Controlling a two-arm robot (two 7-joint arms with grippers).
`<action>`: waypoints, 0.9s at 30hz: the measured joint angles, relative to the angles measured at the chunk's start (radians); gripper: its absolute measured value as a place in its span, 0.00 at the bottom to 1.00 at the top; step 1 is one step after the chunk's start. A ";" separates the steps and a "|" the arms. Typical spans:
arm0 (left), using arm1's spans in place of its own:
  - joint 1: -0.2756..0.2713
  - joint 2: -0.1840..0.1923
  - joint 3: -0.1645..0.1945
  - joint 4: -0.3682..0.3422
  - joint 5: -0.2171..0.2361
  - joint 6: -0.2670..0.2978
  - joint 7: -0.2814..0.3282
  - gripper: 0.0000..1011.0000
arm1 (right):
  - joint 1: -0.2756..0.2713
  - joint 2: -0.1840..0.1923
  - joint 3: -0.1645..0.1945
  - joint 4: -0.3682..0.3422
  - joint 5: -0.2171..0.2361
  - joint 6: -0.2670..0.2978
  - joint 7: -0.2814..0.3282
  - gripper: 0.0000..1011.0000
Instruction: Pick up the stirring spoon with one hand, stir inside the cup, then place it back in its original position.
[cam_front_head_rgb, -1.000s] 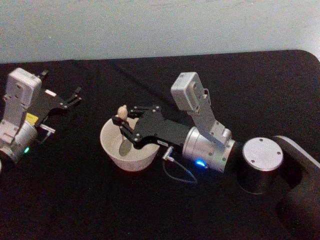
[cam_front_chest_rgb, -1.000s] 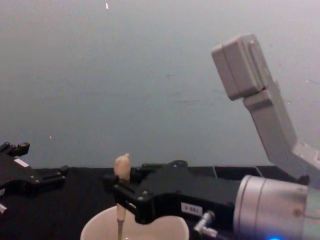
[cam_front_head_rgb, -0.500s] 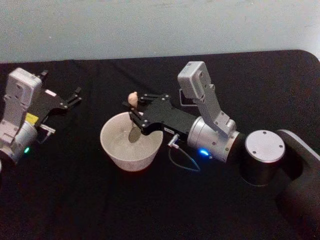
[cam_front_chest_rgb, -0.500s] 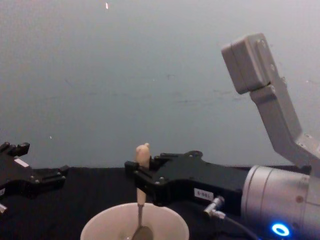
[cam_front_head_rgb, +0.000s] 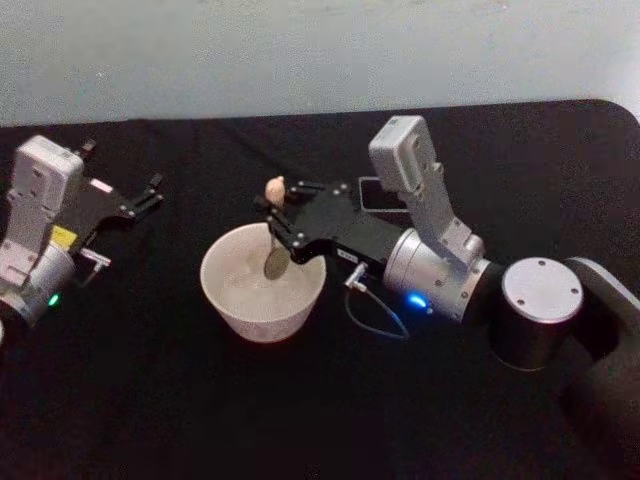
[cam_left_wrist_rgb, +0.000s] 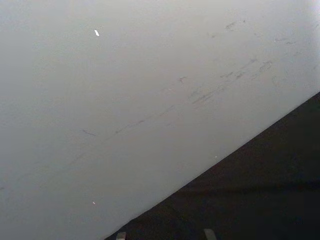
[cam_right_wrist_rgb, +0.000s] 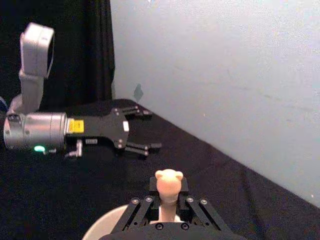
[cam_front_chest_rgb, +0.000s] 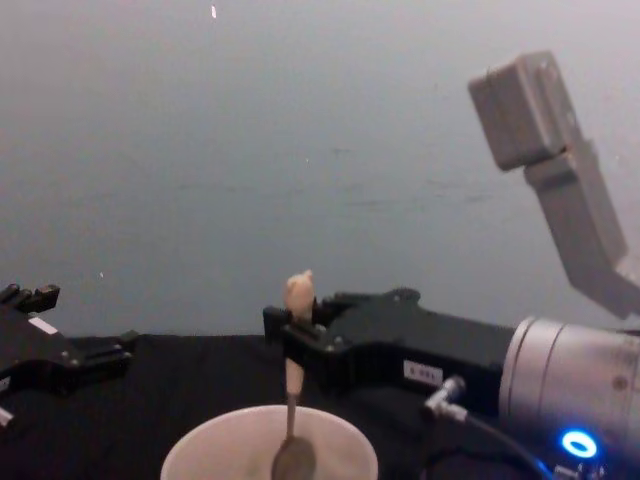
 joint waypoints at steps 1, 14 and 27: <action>0.000 0.000 0.000 0.000 0.000 0.000 0.000 0.99 | -0.001 0.002 0.003 -0.010 0.005 0.002 0.002 0.21; 0.000 0.000 0.000 0.000 0.000 0.000 0.000 0.99 | 0.009 0.032 0.053 -0.127 0.066 0.075 -0.008 0.21; 0.000 0.000 0.000 0.000 0.000 0.000 0.000 0.99 | 0.009 0.093 0.148 -0.228 0.136 0.117 -0.063 0.21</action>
